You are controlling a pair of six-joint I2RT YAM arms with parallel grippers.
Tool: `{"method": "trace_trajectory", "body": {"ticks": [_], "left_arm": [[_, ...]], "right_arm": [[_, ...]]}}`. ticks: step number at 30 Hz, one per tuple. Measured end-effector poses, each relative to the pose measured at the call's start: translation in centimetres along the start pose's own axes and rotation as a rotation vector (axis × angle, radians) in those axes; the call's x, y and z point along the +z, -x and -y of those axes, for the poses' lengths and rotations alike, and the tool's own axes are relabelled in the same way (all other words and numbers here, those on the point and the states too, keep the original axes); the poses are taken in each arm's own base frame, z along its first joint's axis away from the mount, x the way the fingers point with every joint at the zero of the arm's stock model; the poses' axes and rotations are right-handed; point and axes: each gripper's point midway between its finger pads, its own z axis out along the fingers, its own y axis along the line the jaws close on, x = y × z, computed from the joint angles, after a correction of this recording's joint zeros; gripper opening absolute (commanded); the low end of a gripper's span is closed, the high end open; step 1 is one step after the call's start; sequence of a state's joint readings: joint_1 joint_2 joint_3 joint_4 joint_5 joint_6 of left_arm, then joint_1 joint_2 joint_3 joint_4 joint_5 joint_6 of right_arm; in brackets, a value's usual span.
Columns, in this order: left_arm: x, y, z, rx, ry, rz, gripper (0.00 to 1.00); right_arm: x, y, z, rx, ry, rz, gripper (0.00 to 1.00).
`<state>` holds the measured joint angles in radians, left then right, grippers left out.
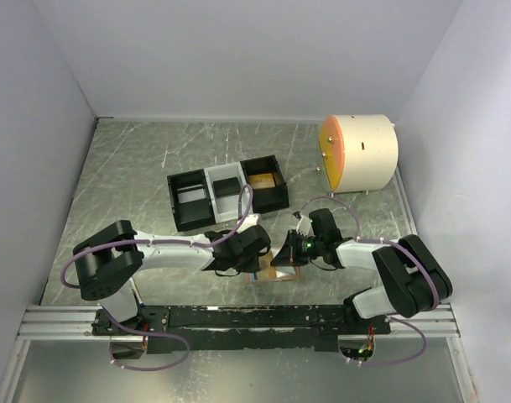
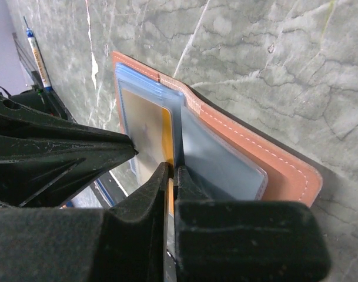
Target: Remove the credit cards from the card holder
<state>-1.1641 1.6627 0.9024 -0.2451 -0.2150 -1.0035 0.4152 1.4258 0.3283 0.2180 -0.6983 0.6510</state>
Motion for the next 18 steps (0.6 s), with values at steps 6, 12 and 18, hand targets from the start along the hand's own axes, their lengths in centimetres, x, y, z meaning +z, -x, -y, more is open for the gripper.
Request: {"method": "trace_trajectory", "body": {"ticks": [6, 12, 18], "left_arm": [[0.2, 0.0, 0.1, -0.018, 0.005, 0.005, 0.22], [0.1, -0.4, 0.1, -0.023, 0.008, 0.000, 0.22], [0.2, -0.5, -0.1, -0.029, 0.014, -0.003, 0.22]], "right_arm": [[-0.7, 0.1, 0.6, -0.002, -0.031, 0.009, 0.00], [-1.3, 0.4, 1.1, 0.007, -0.039, 0.017, 0.00], [-1.8, 0.4, 1.4, 0.013, -0.059, 0.027, 0.00]]}}
